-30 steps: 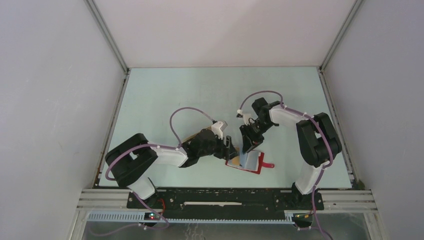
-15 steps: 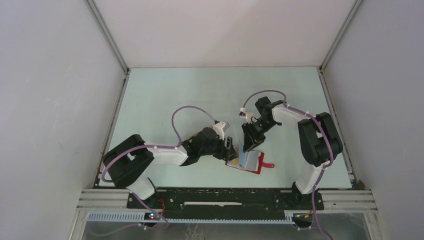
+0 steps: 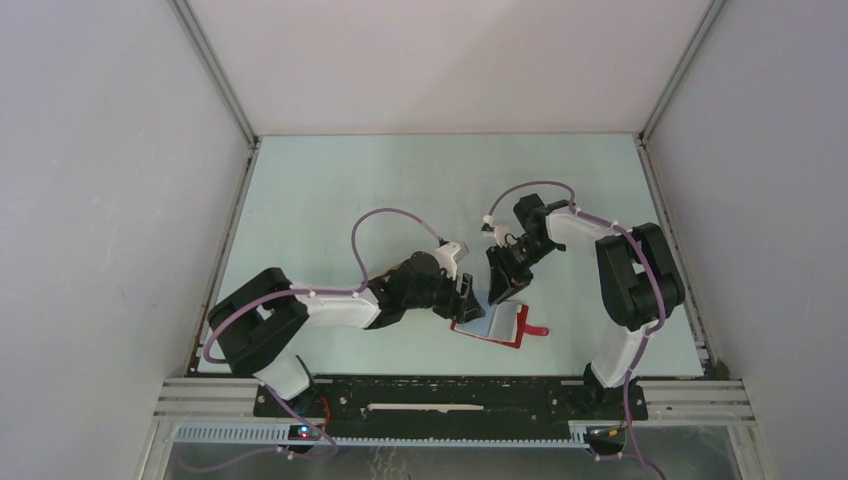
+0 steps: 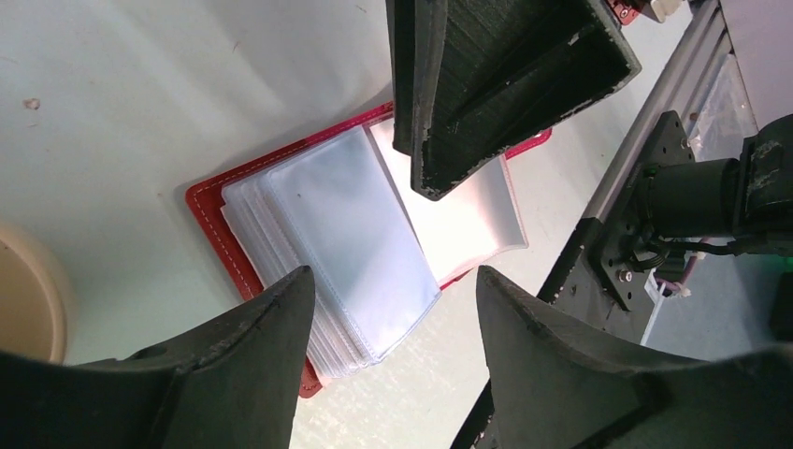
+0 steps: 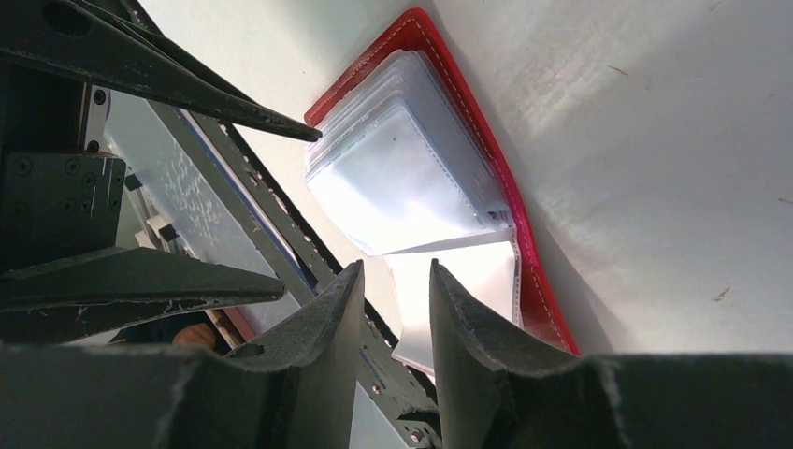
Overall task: Put the credit cards into the card holder
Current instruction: Turn over the card slot in the card holder.
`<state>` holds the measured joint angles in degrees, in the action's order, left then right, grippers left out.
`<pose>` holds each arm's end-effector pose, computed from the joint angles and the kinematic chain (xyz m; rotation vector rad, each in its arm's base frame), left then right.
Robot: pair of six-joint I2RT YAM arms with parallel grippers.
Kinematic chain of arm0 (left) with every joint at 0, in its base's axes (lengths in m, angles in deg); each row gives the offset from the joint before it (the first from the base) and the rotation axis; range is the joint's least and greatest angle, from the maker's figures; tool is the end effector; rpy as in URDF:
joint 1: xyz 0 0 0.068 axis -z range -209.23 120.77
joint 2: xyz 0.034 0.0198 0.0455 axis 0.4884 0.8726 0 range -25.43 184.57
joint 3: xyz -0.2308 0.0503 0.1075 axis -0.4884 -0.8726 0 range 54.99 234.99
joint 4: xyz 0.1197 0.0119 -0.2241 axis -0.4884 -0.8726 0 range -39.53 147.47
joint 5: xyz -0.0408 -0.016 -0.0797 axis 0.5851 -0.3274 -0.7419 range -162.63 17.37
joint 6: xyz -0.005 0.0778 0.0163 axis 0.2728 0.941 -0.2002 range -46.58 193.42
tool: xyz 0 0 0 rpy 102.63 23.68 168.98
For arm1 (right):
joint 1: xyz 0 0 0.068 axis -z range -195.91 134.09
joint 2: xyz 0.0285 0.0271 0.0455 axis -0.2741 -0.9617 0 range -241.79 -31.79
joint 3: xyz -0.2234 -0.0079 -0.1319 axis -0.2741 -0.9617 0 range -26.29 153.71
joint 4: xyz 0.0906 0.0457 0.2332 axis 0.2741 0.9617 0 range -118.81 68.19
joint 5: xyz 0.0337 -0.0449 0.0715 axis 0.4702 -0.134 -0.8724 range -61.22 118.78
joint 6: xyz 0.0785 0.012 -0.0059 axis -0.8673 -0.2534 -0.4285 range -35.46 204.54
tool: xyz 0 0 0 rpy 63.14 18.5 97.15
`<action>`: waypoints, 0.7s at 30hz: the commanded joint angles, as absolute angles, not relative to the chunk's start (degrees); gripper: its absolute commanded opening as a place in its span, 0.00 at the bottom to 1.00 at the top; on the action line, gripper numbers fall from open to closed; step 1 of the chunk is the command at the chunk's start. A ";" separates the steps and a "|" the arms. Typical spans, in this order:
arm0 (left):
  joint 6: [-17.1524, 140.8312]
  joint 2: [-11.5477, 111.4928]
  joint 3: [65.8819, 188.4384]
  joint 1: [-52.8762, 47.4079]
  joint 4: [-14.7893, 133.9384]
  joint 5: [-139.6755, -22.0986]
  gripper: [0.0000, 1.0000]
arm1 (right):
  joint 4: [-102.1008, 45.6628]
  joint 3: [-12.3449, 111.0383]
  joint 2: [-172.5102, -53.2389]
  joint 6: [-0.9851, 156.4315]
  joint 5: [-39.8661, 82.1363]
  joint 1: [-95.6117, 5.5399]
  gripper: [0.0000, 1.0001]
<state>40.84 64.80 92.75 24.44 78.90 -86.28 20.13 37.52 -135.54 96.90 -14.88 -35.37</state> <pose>0.1847 -0.2785 0.1395 0.5767 2.2432 -1.0950 0.2694 0.1453 0.1267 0.8033 -2.7768 -1.1573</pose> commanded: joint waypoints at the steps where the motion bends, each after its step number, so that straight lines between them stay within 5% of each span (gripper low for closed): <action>1: 40.39 64.81 95.24 24.56 80.93 -87.40 0.69 | 21.33 37.96 -135.35 98.58 -16.76 -33.81 0.40; 21: 34.88 65.06 91.73 24.55 85.70 -87.35 0.54 | 27.55 39.83 -137.59 107.94 -23.16 -30.19 0.40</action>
<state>36.82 64.45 92.25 24.48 83.03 -86.58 26.76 38.07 -136.91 106.60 -22.80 -30.24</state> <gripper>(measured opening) 0.537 0.400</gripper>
